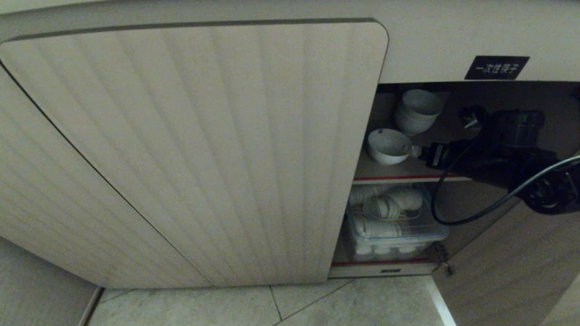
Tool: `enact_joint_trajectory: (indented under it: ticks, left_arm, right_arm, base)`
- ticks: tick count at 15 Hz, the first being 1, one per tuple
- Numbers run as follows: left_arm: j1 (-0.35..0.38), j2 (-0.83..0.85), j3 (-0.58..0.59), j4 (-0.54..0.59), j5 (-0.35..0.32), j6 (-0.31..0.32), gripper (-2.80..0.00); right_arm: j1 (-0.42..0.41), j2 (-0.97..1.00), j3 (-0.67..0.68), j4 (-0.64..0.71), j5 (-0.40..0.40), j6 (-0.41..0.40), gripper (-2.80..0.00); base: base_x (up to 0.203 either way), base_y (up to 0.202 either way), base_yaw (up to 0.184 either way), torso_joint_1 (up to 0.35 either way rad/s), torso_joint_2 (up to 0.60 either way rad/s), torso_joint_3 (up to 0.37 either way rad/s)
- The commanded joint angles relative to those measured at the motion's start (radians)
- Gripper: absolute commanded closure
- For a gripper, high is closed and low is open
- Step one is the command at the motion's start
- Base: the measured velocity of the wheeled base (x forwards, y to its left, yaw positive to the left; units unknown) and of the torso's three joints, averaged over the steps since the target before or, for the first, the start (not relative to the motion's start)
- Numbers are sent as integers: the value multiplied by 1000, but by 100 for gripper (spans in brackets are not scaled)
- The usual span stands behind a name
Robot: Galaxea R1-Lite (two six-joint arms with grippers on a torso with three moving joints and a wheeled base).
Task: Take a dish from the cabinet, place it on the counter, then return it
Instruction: Take the bowl from the cabinet
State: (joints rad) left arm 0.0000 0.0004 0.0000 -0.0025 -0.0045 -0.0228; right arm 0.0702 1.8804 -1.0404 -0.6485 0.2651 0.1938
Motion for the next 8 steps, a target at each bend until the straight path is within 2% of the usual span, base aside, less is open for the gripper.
enact_joint_trajectory:
  ticks: [1, 8]
  left_arm:
    - [0, 0, 0, -1, 0, 0, 0]
    - [0, 0, 0, -1, 0, 0, 0]
  right_arm:
    - [2, 13, -3, -5, 1, 1, -280]
    - [24, 79, -85, -3, -15, 29, -280]
  base:
    - [0, 0, 0, 0, 0, 0]
    - [0, 0, 0, 0, 0, 0]
